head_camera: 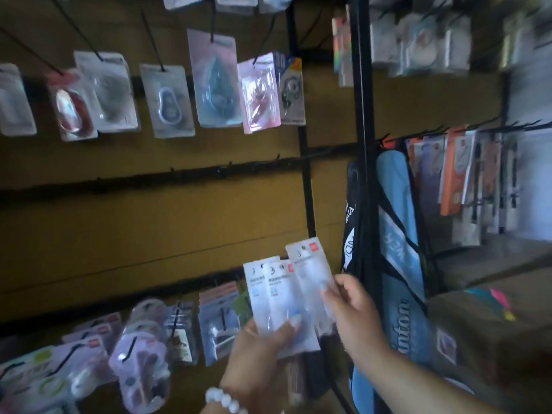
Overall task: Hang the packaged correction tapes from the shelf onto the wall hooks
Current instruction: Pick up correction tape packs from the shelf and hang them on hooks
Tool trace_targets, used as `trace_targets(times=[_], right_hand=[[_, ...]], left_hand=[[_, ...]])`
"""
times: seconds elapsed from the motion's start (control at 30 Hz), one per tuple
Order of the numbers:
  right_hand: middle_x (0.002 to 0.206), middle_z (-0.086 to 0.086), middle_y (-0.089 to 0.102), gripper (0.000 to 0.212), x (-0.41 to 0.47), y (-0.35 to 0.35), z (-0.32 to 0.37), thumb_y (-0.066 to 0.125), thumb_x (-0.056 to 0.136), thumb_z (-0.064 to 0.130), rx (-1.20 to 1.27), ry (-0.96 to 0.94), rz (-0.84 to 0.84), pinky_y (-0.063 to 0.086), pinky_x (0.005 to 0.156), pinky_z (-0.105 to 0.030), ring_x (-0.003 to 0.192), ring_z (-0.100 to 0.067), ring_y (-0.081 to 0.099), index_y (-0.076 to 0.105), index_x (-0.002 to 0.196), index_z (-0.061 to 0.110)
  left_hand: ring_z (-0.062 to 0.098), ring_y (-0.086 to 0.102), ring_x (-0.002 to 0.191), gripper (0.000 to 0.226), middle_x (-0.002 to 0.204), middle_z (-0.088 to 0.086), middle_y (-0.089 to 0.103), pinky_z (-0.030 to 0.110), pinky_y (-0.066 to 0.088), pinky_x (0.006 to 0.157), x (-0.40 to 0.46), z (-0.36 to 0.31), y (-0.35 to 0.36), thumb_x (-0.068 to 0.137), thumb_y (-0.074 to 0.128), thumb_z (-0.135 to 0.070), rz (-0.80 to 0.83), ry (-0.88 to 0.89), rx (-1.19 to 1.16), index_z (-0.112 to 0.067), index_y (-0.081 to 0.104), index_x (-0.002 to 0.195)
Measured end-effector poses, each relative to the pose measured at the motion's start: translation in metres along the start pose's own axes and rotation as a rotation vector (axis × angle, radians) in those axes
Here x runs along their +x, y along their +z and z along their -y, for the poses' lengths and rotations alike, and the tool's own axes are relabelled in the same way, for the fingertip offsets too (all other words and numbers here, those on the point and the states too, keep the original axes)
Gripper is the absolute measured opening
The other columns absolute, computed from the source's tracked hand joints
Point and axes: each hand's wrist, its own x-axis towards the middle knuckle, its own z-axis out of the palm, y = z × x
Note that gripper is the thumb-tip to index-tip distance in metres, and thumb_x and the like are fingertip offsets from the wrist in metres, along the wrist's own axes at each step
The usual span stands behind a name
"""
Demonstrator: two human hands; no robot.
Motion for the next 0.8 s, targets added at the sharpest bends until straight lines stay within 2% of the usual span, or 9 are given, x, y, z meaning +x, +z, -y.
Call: trace_targets(times=[0.1,0.17,0.23,0.4,0.5,0.6,0.7,0.8], right_hand=[[0.066,0.001,0.058,0.014,0.047,-0.008,0.043,0.060,0.091,0.021,0.039,-0.085,-0.162,0.044,0.051,-0.022,0.055,-0.010,0.053,0.057,0.078,0.017],[0.072,-0.003,0.061,0.016,0.078,-0.015,0.068,0.058,0.092,0.028,0.044,-0.102,-0.248,0.048,0.050,-0.027,0.058,-0.015,0.056,0.055,0.078,0.021],[0.081,-0.007,0.065,0.017,0.105,-0.022,0.086,0.056,0.092,0.033,0.030,-0.101,-0.294,0.050,0.053,-0.033,0.064,-0.021,0.060,0.055,0.080,0.022],[0.080,-0.007,0.066,0.022,0.147,-0.028,0.102,0.054,0.093,0.037,-0.077,-0.106,-0.305,0.048,0.052,-0.033,0.059,-0.023,0.061,0.053,0.076,0.022],[0.085,-0.007,0.067,0.026,0.158,-0.026,0.099,0.053,0.093,0.039,-0.147,-0.056,-0.278,0.047,0.049,-0.029,0.069,-0.028,0.066,0.057,0.087,0.014],[0.085,-0.006,0.067,0.031,0.162,-0.023,0.095,0.051,0.094,0.040,-0.184,-0.026,-0.256,0.044,0.046,-0.024,0.067,-0.024,0.065,0.059,0.093,0.010],[0.088,-0.010,0.069,0.038,0.164,-0.019,0.093,0.052,0.093,0.041,-0.185,-0.040,-0.265,0.047,0.055,-0.030,0.074,-0.030,0.068,0.062,0.095,0.004],[0.087,-0.011,0.070,0.040,0.166,-0.014,0.094,0.052,0.093,0.041,-0.226,-0.046,-0.262,0.052,0.062,-0.035,0.073,-0.029,0.068,0.064,0.093,0.003]], left_hand=[[0.024,0.075,0.070,0.042,0.085,0.014,0.078,0.033,0.061,0.055,0.005,-0.038,0.014,0.060,0.072,-0.007,0.016,0.115,0.022,-0.001,0.070,0.102],[0.023,0.075,0.064,0.043,0.078,0.012,0.078,0.028,0.057,0.049,0.007,-0.052,0.020,0.062,0.071,-0.008,0.029,0.140,0.008,0.000,0.066,0.103],[0.025,0.076,0.066,0.045,0.081,0.014,0.078,0.029,0.057,0.050,0.009,-0.058,0.023,0.062,0.071,-0.008,0.038,0.132,-0.011,0.002,0.064,0.106],[0.030,0.076,0.078,0.050,0.096,0.020,0.077,0.034,0.060,0.056,0.019,-0.053,0.020,0.064,0.073,-0.006,0.034,0.078,-0.013,0.003,0.064,0.112],[0.033,0.076,0.078,0.049,0.097,0.020,0.076,0.036,0.060,0.056,0.023,-0.049,0.017,0.063,0.074,-0.005,0.030,0.048,-0.008,0.001,0.064,0.111],[0.034,0.076,0.080,0.054,0.098,0.021,0.076,0.039,0.060,0.058,0.027,-0.046,0.013,0.059,0.075,-0.004,0.012,0.033,-0.012,0.000,0.064,0.112],[0.038,0.074,0.085,0.056,0.101,0.023,0.075,0.042,0.059,0.062,0.031,-0.043,0.008,0.058,0.075,-0.003,0.003,0.014,-0.010,-0.002,0.064,0.113],[0.041,0.071,0.091,0.059,0.104,0.023,0.074,0.043,0.058,0.064,0.033,-0.040,0.005,0.057,0.076,-0.003,-0.018,-0.004,-0.021,-0.003,0.064,0.114]])
